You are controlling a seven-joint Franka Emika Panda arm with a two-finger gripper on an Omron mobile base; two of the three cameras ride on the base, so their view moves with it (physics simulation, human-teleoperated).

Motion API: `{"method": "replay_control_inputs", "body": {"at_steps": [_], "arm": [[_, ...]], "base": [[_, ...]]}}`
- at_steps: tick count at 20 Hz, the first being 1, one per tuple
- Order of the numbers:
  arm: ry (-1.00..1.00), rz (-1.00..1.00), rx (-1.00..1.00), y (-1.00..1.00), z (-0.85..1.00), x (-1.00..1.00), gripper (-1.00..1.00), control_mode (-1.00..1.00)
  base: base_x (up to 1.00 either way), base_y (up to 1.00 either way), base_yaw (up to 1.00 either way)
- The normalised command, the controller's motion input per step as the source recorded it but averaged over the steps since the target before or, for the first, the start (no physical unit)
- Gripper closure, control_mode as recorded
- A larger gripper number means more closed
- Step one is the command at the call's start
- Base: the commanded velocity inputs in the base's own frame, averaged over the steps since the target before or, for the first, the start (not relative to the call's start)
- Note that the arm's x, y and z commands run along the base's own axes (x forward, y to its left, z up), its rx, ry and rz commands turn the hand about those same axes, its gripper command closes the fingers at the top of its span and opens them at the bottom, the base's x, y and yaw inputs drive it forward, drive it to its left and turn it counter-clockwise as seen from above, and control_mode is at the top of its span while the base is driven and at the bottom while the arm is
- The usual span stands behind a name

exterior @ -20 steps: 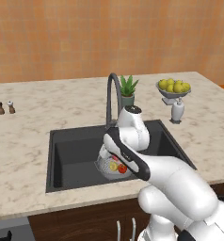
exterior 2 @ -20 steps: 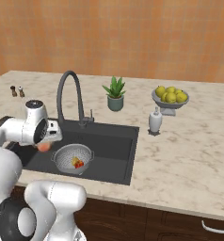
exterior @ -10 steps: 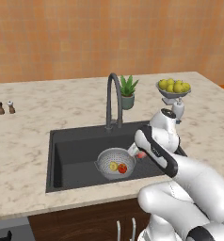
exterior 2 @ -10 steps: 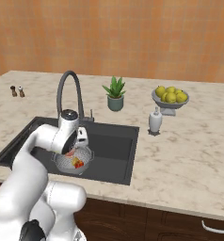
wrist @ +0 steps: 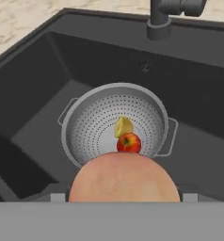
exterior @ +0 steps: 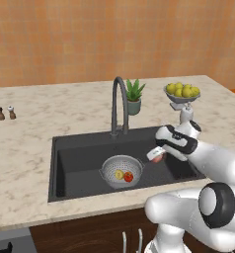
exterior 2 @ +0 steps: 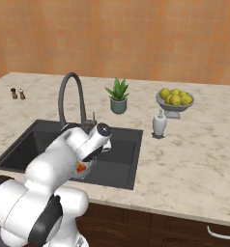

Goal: Put the colander in the sink, put the peach, apple, kiwi in the colander, and turn on the sink faucet and pour water over the colander.

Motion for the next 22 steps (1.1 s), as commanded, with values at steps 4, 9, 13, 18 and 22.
{"method": "replay_control_inputs", "body": {"at_steps": [4, 9, 13, 18, 22], "arm": [[0.02, 0.19, 0.09, 0.01, -0.12, 0.87, 1.00, -1.00], [0.06, 0.17, 0.00, 0.23, -0.26, 0.40, 1.00, -1.00], [0.03, 0.08, 0.00, 0.30, -0.29, 0.23, 1.00, -1.00], [0.02, 0.04, 0.00, 0.32, -0.41, -0.02, 1.00, -1.00], [0.00, 0.00, 0.00, 0.27, -0.37, -0.02, 1.00, -1.00]], "base": [[0.00, 0.00, 0.00], [0.00, 0.00, 0.00], [0.00, 0.00, 0.00], [0.00, 0.00, 0.00], [0.00, 0.00, 0.00]]}}
